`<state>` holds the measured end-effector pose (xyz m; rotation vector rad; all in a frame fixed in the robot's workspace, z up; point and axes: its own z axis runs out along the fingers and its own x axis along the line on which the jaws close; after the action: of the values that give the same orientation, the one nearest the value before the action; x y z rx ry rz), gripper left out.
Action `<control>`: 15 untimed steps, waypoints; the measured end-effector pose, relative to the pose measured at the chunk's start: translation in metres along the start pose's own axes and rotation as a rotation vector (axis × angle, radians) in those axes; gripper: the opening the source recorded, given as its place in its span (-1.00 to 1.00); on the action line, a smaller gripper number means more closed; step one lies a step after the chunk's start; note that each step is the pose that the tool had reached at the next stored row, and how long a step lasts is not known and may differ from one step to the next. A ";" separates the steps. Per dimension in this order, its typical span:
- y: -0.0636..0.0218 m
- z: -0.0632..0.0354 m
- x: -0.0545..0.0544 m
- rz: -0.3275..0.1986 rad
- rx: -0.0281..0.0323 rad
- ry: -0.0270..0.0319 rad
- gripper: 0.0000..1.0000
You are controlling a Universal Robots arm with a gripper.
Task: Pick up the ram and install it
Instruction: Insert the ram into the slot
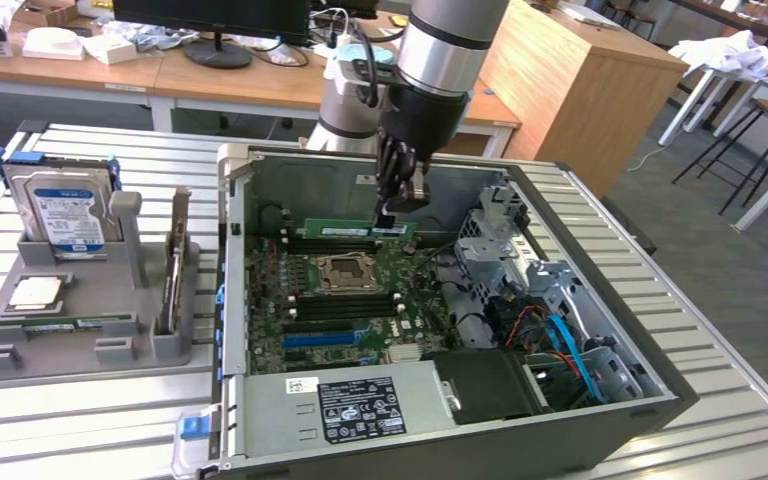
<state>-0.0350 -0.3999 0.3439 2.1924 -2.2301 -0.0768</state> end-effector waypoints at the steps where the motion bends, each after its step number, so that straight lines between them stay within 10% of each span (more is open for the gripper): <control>1: -0.0005 0.0000 0.000 0.000 0.0001 0.0000 -0.77; 15: -0.0017 -0.0002 0.005 0.000 0.0000 0.0000 -0.77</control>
<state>-0.0334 -0.4048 0.3439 2.1924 -2.2302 -0.0768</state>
